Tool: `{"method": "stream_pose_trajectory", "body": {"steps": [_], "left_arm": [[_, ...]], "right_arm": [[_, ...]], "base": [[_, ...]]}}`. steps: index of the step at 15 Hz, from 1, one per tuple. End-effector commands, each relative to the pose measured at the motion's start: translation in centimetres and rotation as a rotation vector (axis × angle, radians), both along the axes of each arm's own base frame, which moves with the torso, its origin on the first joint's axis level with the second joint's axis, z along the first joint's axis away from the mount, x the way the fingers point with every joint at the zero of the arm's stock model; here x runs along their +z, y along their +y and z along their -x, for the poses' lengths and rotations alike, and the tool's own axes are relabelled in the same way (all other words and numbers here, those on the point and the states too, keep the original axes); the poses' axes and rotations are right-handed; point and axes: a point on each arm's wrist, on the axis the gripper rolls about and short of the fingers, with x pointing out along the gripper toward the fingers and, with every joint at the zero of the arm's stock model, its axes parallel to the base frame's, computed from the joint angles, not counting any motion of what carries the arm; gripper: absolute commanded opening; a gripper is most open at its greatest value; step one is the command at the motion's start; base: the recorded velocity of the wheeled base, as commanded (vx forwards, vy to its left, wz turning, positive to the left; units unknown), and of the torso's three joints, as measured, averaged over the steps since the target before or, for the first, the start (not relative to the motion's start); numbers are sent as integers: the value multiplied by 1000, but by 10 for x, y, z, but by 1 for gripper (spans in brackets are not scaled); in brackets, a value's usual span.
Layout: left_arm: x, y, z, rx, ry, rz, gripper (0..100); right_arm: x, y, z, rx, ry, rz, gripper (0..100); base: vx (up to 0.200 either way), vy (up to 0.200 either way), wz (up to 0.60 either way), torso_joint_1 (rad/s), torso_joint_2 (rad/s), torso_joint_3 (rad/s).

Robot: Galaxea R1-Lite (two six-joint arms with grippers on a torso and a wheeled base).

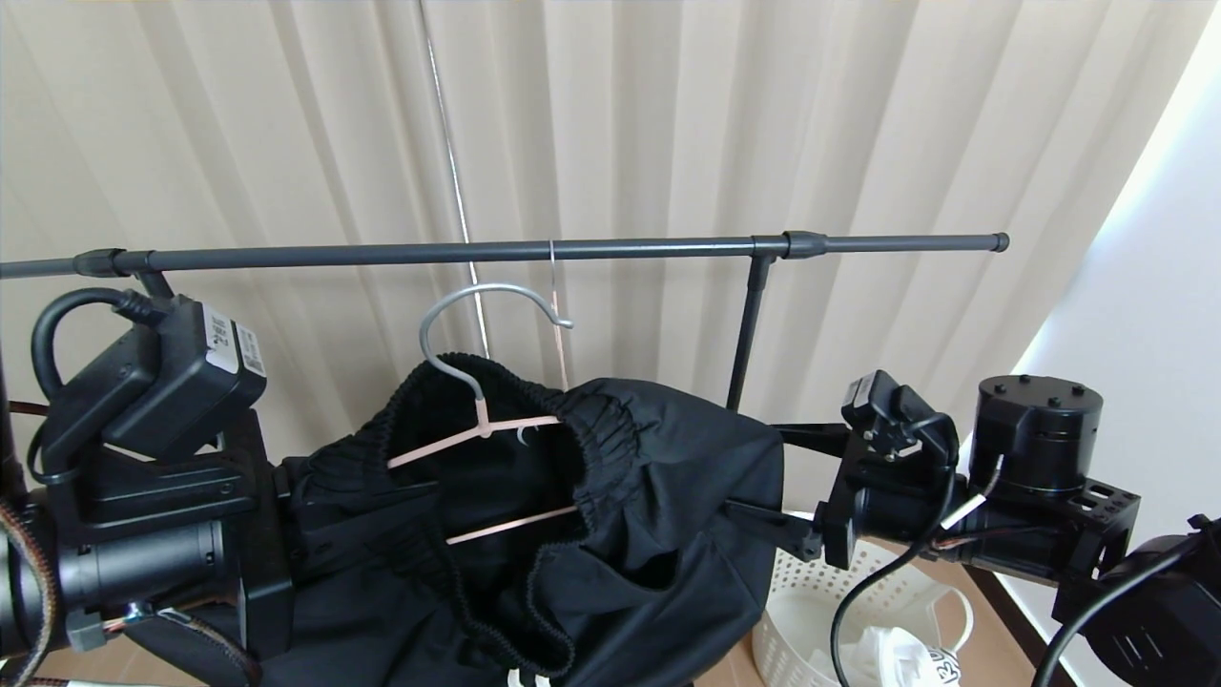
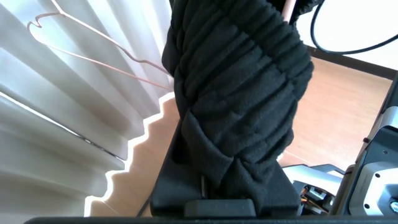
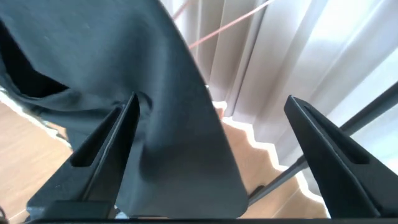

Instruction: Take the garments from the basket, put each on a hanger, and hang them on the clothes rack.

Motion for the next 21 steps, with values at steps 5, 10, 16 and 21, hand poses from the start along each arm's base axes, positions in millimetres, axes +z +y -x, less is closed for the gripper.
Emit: {"method": "stream_pose_trajectory", "body": {"steps": [5,10,16,21], "left_arm": [[-5,2,0,17,29,4,0],[-8,4,0,29,52,9,0],[-10,10,6,52,54,17,0],[-7,12,9,62,53,43,0]], "right_arm": [[-6,-9,-11,-42,16,-1,0],[0,-22,-21,-90,-4,-12,0],[5,-33,-34,-151,13,-55,0],[5,-34,-39,-169,39,-80,0]], "base": [[0,0,0,0,0,0],[0,0,0,0,0,0],[0,0,0,0,0,0],[0,0,0,0,0,0]]}}
